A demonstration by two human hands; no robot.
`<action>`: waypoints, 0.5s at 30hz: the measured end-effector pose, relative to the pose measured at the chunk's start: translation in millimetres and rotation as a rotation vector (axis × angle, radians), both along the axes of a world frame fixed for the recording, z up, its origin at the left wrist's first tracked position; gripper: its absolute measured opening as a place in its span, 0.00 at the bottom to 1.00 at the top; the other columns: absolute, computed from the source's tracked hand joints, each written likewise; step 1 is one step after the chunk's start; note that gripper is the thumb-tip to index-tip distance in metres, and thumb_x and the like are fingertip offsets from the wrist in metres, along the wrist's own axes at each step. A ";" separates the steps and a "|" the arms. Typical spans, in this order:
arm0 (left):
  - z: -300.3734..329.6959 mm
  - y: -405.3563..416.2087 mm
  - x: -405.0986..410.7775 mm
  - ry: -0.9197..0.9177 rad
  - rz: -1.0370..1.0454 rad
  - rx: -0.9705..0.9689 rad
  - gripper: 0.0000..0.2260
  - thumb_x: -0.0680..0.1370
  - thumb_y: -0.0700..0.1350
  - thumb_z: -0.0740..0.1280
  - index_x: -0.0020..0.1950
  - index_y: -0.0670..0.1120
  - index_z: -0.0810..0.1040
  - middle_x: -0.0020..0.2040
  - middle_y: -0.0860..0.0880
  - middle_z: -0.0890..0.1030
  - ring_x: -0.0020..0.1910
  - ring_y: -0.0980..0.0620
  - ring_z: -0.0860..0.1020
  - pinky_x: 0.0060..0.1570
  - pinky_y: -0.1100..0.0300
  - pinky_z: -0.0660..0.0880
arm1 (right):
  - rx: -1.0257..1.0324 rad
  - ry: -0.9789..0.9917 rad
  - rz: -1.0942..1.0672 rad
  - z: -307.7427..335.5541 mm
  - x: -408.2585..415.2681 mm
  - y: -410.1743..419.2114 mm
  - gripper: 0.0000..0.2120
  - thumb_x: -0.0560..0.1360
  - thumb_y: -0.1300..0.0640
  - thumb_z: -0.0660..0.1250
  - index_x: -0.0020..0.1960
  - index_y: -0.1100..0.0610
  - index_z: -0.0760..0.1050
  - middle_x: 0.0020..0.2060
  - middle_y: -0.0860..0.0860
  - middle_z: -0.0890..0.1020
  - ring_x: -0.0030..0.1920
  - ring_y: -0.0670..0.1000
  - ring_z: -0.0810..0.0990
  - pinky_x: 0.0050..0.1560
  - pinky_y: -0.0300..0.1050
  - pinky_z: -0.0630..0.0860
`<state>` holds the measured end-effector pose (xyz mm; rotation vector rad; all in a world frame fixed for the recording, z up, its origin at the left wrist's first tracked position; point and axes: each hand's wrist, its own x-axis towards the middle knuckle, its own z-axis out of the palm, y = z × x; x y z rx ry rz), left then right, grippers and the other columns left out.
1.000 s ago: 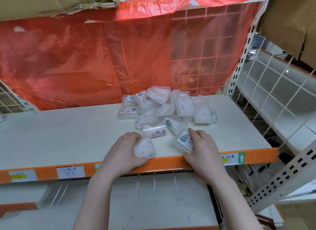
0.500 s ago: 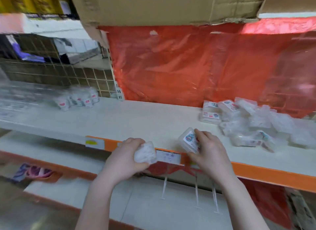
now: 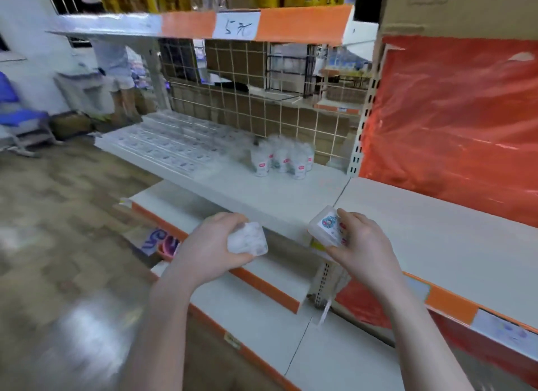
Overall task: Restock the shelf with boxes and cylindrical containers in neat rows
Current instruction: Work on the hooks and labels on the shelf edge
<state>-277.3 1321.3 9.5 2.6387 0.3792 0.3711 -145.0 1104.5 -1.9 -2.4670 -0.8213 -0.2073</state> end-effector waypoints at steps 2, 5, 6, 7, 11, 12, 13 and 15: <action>-1.2 33.9 -0.2 0.008 0.034 0.021 0.28 0.68 0.53 0.75 0.65 0.51 0.72 0.59 0.54 0.74 0.58 0.55 0.72 0.51 0.64 0.66 | -0.003 0.007 0.026 -0.4 4.3 37.7 0.26 0.66 0.59 0.70 0.63 0.60 0.72 0.56 0.57 0.77 0.56 0.59 0.73 0.53 0.47 0.67; -2.8 86.7 4.7 0.025 0.072 0.017 0.30 0.66 0.56 0.73 0.66 0.51 0.72 0.60 0.53 0.75 0.58 0.54 0.73 0.54 0.61 0.70 | 0.007 0.019 0.059 -4.1 12.8 93.1 0.25 0.65 0.60 0.70 0.61 0.61 0.72 0.55 0.57 0.77 0.55 0.59 0.74 0.52 0.48 0.68; -3.2 103.4 7.4 0.031 0.081 0.017 0.30 0.66 0.56 0.73 0.67 0.51 0.72 0.60 0.53 0.75 0.59 0.54 0.73 0.55 0.60 0.70 | 0.014 0.015 0.068 -5.9 16.6 110.6 0.25 0.65 0.60 0.70 0.61 0.61 0.72 0.55 0.57 0.77 0.55 0.59 0.74 0.52 0.48 0.69; -2.6 124.0 12.1 0.032 0.086 0.026 0.30 0.67 0.55 0.73 0.68 0.52 0.71 0.61 0.53 0.74 0.59 0.54 0.73 0.56 0.60 0.70 | 0.022 0.007 0.073 -7.5 22.6 133.2 0.25 0.65 0.60 0.70 0.62 0.61 0.72 0.55 0.57 0.77 0.55 0.59 0.74 0.53 0.48 0.69; 6.7 193.2 29.3 0.057 0.091 0.045 0.29 0.71 0.52 0.72 0.70 0.52 0.67 0.65 0.56 0.72 0.63 0.57 0.70 0.57 0.64 0.66 | 0.038 0.012 0.084 -6.1 42.5 209.8 0.28 0.66 0.59 0.70 0.65 0.58 0.71 0.57 0.56 0.77 0.56 0.57 0.73 0.53 0.46 0.68; 10.1 212.9 33.0 0.058 0.084 0.046 0.29 0.71 0.52 0.72 0.71 0.51 0.67 0.65 0.55 0.71 0.63 0.57 0.70 0.58 0.64 0.65 | 0.041 0.018 0.080 -4.1 46.4 230.7 0.28 0.65 0.59 0.70 0.65 0.58 0.71 0.56 0.55 0.77 0.56 0.57 0.73 0.52 0.45 0.68; 13.6 228.3 36.0 0.063 0.078 0.045 0.29 0.72 0.51 0.72 0.71 0.51 0.67 0.66 0.55 0.71 0.64 0.57 0.69 0.58 0.65 0.65 | 0.042 0.025 0.075 -2.5 48.9 246.3 0.28 0.65 0.59 0.70 0.64 0.58 0.71 0.56 0.55 0.77 0.56 0.57 0.73 0.51 0.45 0.67; 19.1 259.7 41.4 0.056 0.070 0.037 0.29 0.72 0.50 0.72 0.71 0.50 0.67 0.66 0.54 0.71 0.63 0.57 0.69 0.57 0.66 0.64 | 0.022 0.046 0.079 0.9 51.0 276.1 0.29 0.66 0.58 0.70 0.66 0.57 0.70 0.56 0.55 0.76 0.56 0.56 0.73 0.50 0.42 0.66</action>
